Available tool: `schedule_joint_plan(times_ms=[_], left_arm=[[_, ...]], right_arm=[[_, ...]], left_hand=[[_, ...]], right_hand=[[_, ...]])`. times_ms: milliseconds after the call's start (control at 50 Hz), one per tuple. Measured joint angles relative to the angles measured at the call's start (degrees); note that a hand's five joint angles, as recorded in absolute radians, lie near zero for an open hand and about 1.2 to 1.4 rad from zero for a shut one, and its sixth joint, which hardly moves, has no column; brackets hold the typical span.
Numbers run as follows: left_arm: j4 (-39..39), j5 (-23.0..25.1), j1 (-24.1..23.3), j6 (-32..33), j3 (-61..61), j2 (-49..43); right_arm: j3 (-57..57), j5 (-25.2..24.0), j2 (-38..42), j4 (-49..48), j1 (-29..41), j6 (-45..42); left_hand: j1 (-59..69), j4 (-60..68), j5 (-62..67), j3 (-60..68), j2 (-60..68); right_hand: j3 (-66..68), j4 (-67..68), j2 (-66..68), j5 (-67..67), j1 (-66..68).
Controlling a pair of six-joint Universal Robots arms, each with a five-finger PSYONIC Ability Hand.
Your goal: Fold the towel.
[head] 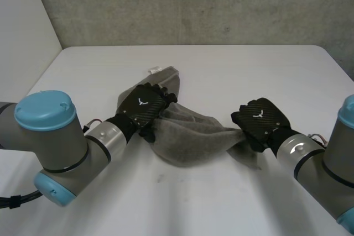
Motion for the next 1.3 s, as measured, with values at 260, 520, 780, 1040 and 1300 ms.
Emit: schedule_joint_plan(times_ms=[260,520,780,1040,1300], left_arm=[[0.8,-4.5,1.2,-0.3,-1.2,0.6],[0.9,-13.7,3.4,-0.3,-3.6,0.9],[4.9,-13.5,3.7,-0.2,-2.9,-1.3],[5.6,-13.3,3.6,-0.3,1.0,-6.7],[5.3,-13.5,3.7,-1.9,6.9,-11.6]], right_arm=[[1.7,-0.6,-1.3,-1.0,-4.1,7.3],[2.3,-0.6,-1.1,-1.5,-3.6,7.9],[2.5,-0.5,-1.0,-1.9,-3.6,7.8],[2.8,-0.2,-0.8,-2.6,-3.5,7.8],[2.3,0.0,-0.5,-3.0,-3.5,7.8]], left_hand=[[-3.1,-3.1,-3.2,-3.1,-3.0],[5.3,5.4,5.5,5.4,5.6],[17.7,17.7,17.9,17.8,18.0],[17.9,17.8,18.1,17.9,18.1],[45.1,45.6,45.5,45.6,46.0]], right_hand=[[0.0,0.0,0.0,0.0,0.0],[0.0,0.0,0.0,0.0,0.0],[0.0,0.0,0.0,0.0,0.0],[0.0,0.0,0.0,0.0,0.0],[0.0,0.0,0.0,0.0,0.0]])
